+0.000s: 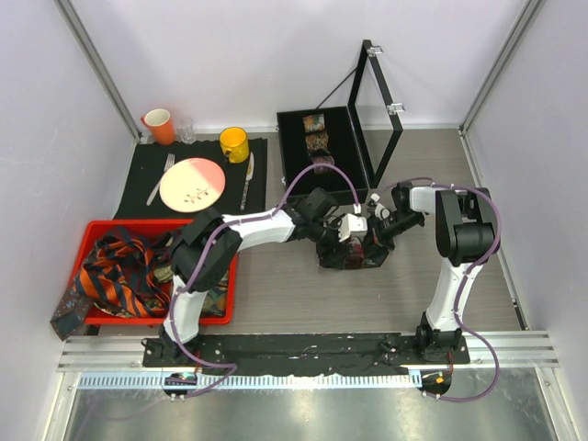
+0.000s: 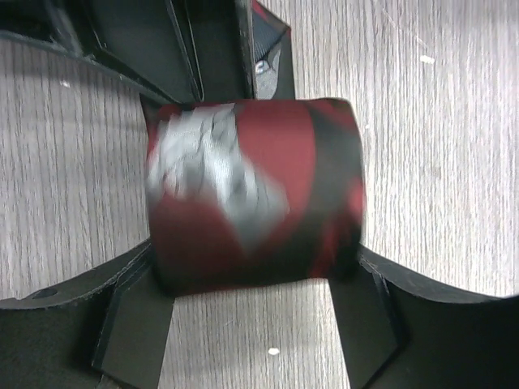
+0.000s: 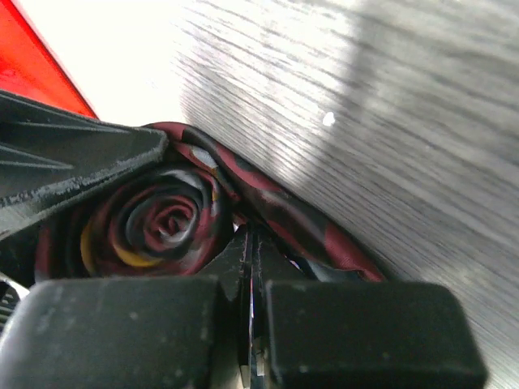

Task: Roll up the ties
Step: Roll the tie at the center of the board.

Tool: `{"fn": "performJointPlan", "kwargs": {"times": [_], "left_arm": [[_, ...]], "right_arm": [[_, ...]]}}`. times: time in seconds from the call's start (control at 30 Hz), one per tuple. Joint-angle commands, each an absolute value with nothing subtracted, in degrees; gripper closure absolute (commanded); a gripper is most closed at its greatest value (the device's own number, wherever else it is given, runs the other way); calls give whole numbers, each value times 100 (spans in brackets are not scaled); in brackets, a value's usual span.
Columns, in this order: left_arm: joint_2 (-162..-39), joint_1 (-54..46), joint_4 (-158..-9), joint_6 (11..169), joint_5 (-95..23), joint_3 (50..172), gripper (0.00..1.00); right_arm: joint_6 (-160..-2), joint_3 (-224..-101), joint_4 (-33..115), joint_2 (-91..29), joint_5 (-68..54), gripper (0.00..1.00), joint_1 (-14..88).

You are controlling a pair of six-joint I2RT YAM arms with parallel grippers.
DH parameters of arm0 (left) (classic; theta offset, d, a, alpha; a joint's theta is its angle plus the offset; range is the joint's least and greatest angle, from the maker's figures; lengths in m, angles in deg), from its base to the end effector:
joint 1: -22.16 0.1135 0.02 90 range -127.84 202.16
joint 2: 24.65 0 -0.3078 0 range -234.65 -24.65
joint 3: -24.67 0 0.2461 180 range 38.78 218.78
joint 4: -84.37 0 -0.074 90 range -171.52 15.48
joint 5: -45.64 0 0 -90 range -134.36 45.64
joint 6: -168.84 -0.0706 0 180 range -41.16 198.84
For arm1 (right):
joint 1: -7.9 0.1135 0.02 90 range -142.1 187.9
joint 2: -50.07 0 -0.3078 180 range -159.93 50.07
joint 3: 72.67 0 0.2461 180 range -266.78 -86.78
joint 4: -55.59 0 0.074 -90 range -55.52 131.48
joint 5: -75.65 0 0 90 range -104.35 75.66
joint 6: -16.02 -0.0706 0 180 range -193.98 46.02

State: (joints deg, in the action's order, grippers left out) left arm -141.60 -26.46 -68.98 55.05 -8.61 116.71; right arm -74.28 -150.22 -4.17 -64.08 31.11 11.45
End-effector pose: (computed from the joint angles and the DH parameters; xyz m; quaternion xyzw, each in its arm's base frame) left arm 0.2760 -0.3757 0.1814 0.6124 0.6655 -0.3504 0.2437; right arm 0.3261 0.0706 0.1249 0.0047 -0.9212 -0.3839 0.0641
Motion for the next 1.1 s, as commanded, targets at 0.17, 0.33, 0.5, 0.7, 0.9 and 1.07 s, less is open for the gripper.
{"fn": "performJointPlan", "kwargs": {"times": [0.17,0.33,0.5,0.7,0.9,1.07], "left_arm": [[-14523,-2811,-7475,5836,-586,12175,28],[-14699,-2908,-7134,5722,-859,12298,59],[-14297,-2838,-6579,5038,-1061,11668,71],[-14242,-2793,-6069,4702,-1667,11454,71],[-14576,-2820,-5954,4860,-1993,11850,66],[-14646,-2846,-5963,4852,-2019,11964,61]], "right_arm": [[-7390,-15147,105,-6700,2046,99,1142],[-7451,-15094,61,-6630,2125,99,1177],[-7294,-15015,8,-6550,1976,99,1151],[-7047,-15059,-255,-6490,2651,96,958],[-6565,-15112,-914,-5918,3898,64,704],[-6326,-15042,-1363,-5874,4637,45,667]]}}
